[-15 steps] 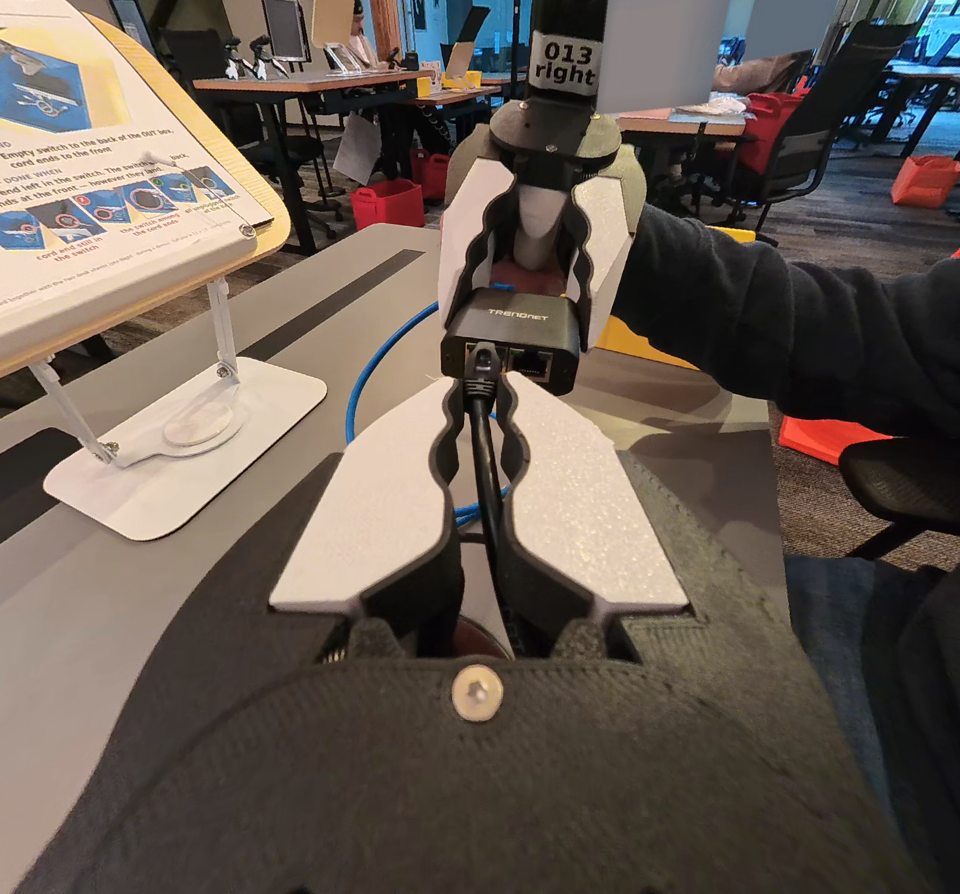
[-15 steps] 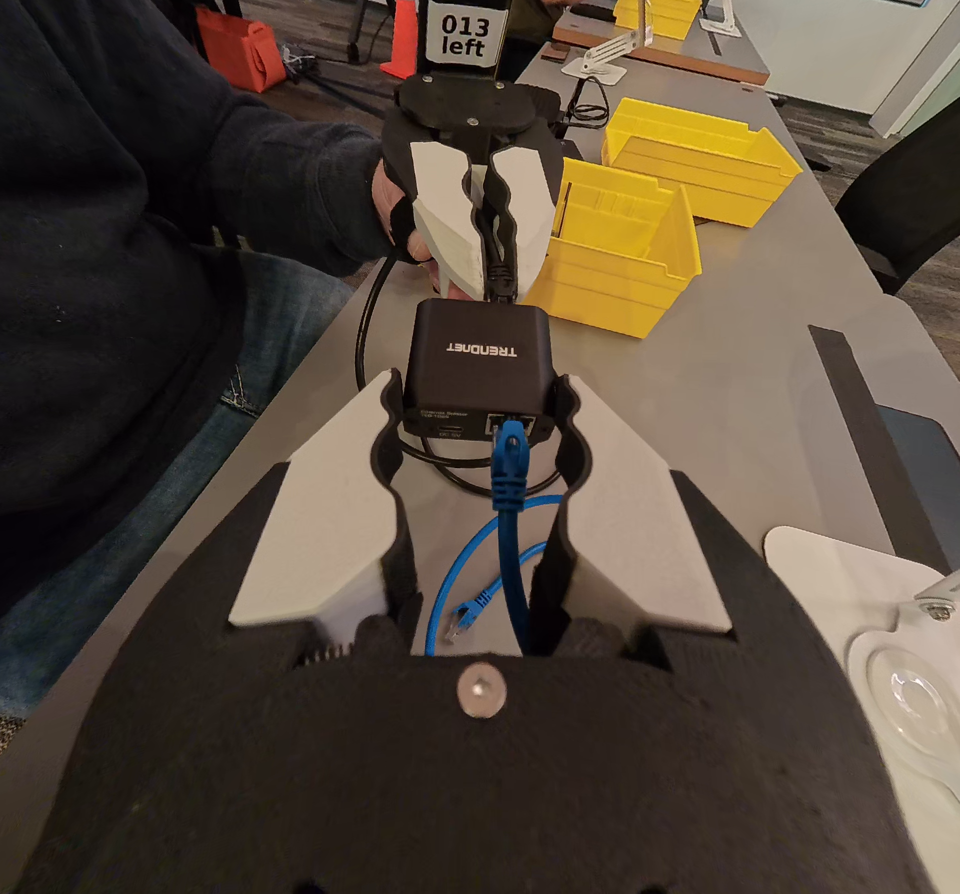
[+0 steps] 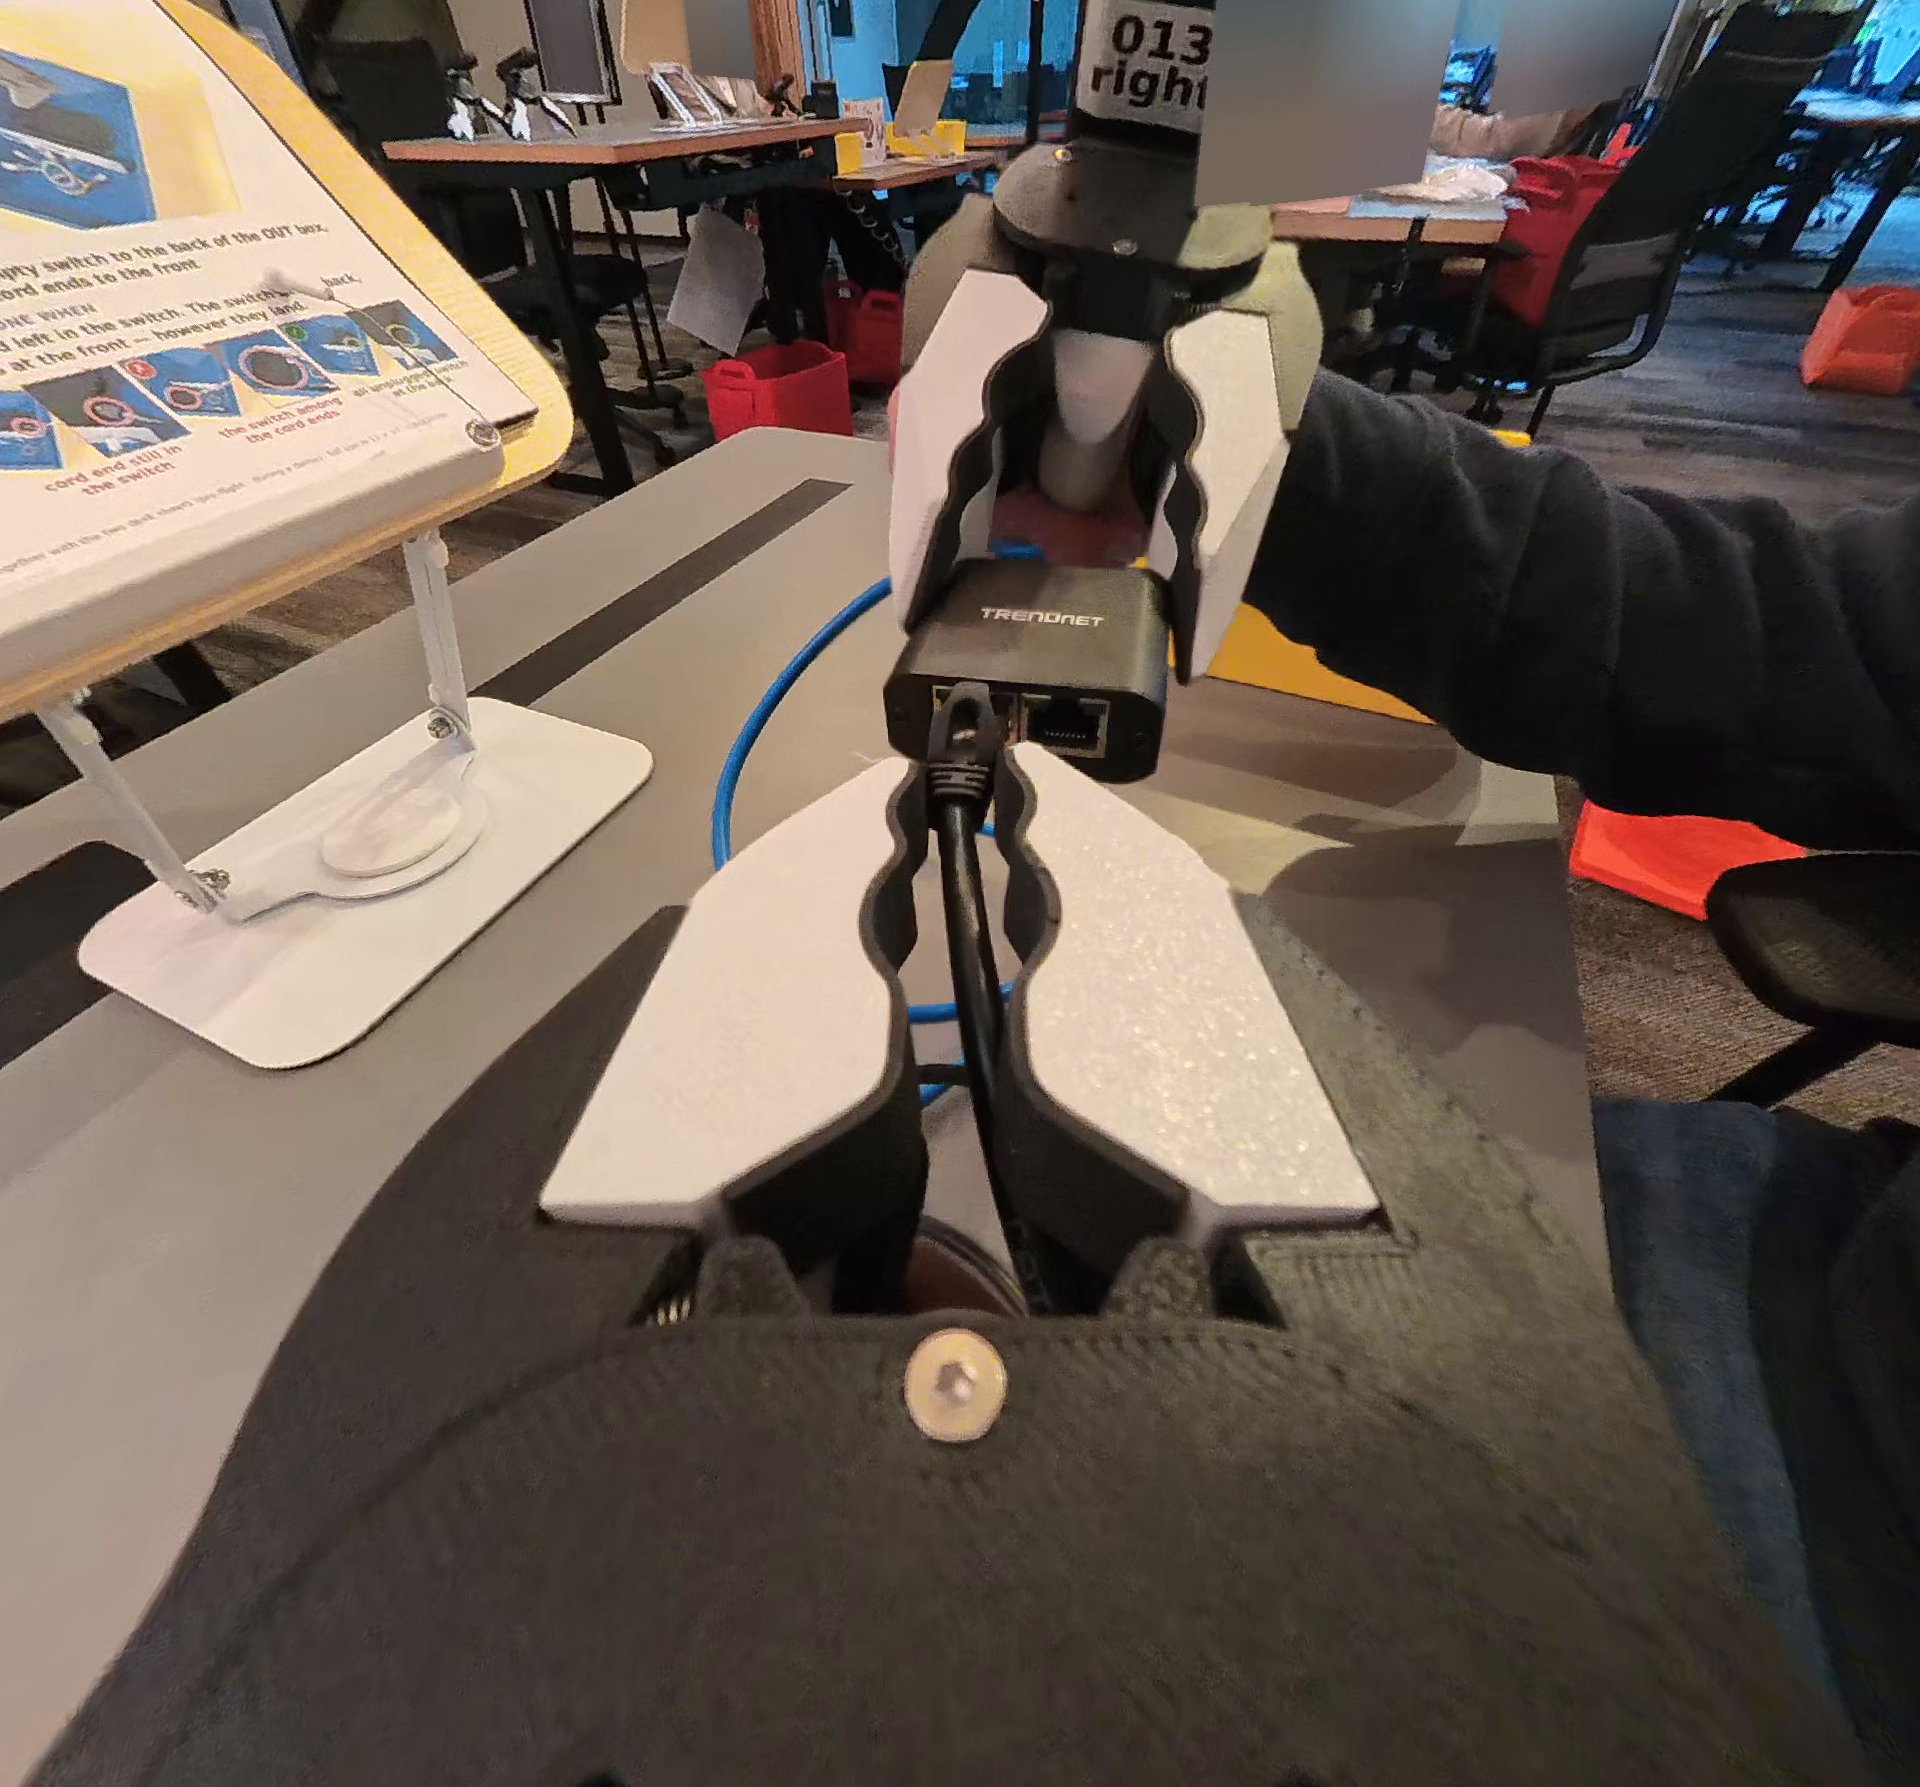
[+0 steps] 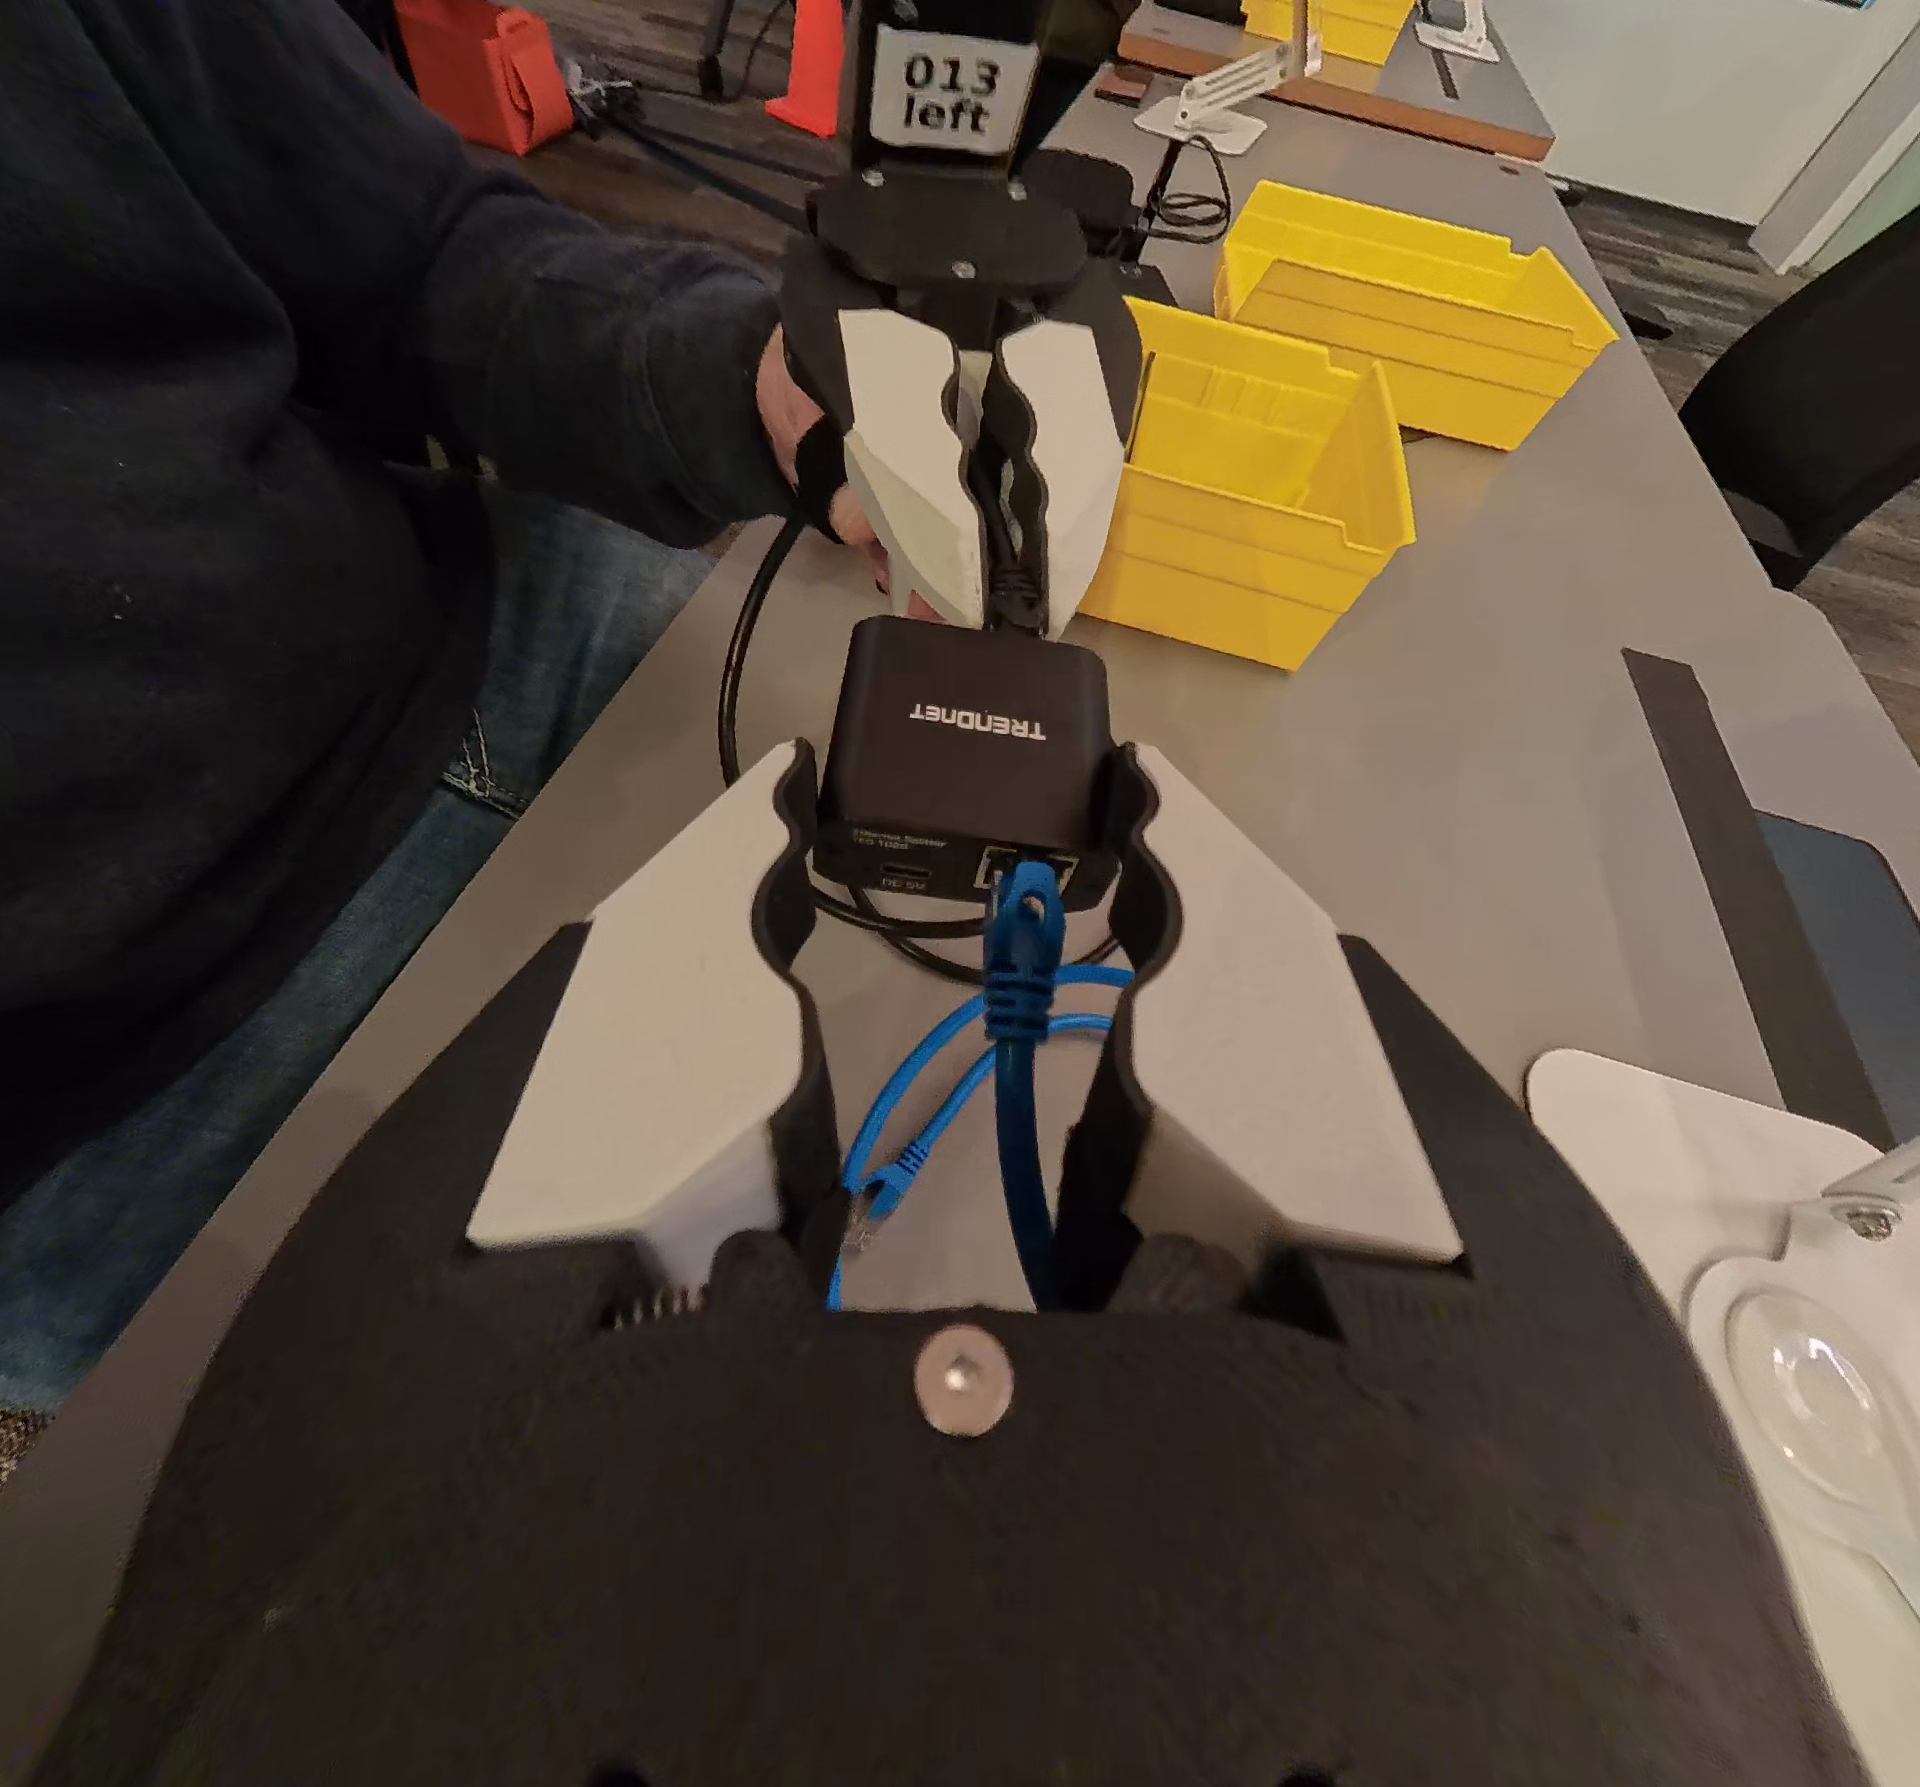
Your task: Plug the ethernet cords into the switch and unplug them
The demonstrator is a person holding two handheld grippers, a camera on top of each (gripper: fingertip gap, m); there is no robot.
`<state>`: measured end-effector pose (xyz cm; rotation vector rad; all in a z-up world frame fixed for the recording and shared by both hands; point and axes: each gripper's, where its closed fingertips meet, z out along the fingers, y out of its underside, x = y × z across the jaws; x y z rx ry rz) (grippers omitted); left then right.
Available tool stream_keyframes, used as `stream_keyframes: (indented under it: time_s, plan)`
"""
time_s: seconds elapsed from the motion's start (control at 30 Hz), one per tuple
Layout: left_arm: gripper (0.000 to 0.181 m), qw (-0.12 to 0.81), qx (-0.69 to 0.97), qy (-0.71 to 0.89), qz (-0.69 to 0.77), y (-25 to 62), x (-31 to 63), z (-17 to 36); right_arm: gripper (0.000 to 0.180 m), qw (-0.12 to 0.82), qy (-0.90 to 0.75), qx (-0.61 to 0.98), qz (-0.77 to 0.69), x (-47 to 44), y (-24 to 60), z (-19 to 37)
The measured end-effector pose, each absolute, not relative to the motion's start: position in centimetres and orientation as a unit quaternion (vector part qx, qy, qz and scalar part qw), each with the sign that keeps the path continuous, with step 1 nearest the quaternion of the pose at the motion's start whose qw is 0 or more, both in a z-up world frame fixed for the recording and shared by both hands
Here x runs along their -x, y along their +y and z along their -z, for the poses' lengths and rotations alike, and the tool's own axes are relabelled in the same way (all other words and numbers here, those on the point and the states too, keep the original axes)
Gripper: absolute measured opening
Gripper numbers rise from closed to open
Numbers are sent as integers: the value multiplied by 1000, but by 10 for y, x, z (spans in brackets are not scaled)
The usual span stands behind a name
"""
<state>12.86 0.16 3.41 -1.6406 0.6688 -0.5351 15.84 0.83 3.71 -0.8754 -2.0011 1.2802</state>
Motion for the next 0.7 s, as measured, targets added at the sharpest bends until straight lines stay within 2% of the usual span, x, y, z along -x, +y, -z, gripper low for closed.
stream_keyframes:
  time_s: [0.3, 0.47, 0.5, 0.63, 0.7]
  plan:
    - [12, 614, 705, 295, 200, -2, -124, -48, 53, 328, -720, 368, -489, -157, 15, -42]
    - [12, 628, 692, 295, 201, -5, -133, -60, 88, 311, -718, 402, -476, -155, 20, -27]
    - [12, 630, 689, 296, 202, -5, -135, -63, 89, 312, -715, 401, -481, -155, 18, -28]
    - [12, 638, 679, 300, 204, -5, -144, -71, 67, 311, -726, 368, -491, -153, 1, -31]
    - [12, 641, 677, 298, 206, -5, -144, -74, 66, 323, -716, 364, -500, -152, 1, -36]
